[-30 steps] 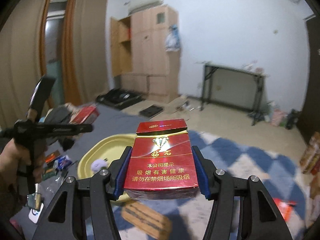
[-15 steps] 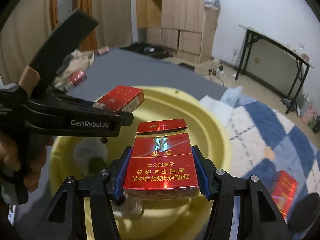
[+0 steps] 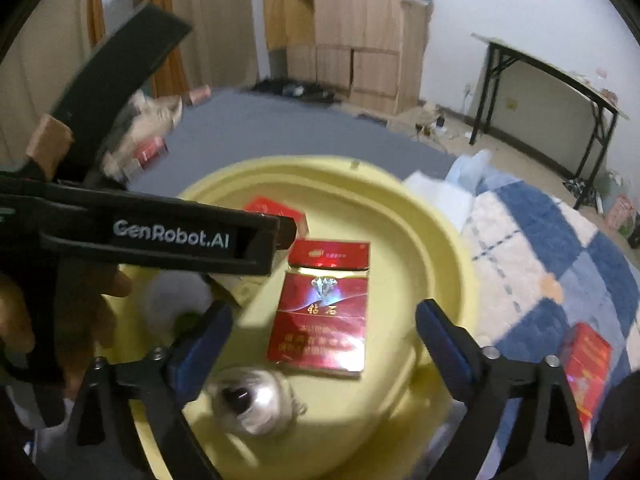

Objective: Organize rigid objects
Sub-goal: 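Carry both red packs into the yellow basin and release them, then grasp a black foam roller with left tool while right tool grasps Double Happiness pack, then carry roller and Double Happiness pack into the basin and release them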

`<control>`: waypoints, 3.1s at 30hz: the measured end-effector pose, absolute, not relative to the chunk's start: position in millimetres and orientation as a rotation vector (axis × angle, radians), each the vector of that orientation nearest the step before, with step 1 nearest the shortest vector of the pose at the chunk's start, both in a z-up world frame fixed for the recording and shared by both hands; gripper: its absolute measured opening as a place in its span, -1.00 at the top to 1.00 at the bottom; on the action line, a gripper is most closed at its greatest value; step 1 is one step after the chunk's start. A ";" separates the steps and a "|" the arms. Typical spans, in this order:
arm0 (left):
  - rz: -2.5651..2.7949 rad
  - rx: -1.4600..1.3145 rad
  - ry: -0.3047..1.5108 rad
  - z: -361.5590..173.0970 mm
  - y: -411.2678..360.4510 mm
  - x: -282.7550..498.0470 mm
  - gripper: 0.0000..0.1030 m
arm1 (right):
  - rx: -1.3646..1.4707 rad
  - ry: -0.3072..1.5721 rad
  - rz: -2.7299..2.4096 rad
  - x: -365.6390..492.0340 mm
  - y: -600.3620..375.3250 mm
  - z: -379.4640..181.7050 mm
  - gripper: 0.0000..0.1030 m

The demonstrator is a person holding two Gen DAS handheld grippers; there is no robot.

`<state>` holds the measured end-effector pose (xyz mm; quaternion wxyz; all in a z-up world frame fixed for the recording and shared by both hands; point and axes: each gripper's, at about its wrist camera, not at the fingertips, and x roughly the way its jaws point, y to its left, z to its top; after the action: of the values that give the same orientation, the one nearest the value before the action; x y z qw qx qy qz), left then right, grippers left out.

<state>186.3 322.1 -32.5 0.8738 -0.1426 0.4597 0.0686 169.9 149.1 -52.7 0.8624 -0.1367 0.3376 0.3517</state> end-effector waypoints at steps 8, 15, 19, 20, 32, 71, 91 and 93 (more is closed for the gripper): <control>0.096 -0.237 0.857 43.4 266.4 147.0 -1.00 | -0.127 0.588 0.633 119.1 55.5 26.9 -0.99; -0.025 -0.209 0.805 78.7 189.7 93.4 -1.00 | -0.087 0.522 0.446 51.6 -88.9 75.2 -0.99; -0.043 -0.189 0.753 95.5 152.9 66.6 -1.00 | -0.071 0.528 0.322 18.8 -167.6 82.3 -0.99; -0.048 -0.190 0.748 97.3 148.3 60.8 -1.00 | -0.069 0.526 0.296 12.6 -181.3 83.7 -0.99; -0.149 -0.153 0.771 94.4 50.2 37.1 -1.00 | 0.097 0.602 0.076 -25.9 -286.0 67.4 -0.99; -0.320 0.052 0.989 -47.6 -75.4 76.1 -0.04 | 0.176 0.866 0.005 169.8 -290.4 -45.8 -0.86; -0.112 0.008 0.579 154.3 83.8 20.0 -0.04 | 0.006 0.532 0.219 -29.1 -248.0 150.1 -0.86; -0.106 -0.037 0.551 156.7 108.9 17.2 -0.05 | -0.007 0.532 0.244 -37.2 -234.0 153.3 -0.86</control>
<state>17.2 108.9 156.7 0.9608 -0.0183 0.2717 -0.0525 -37.2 -234.0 153.3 0.9575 -0.0034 0.2621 0.1201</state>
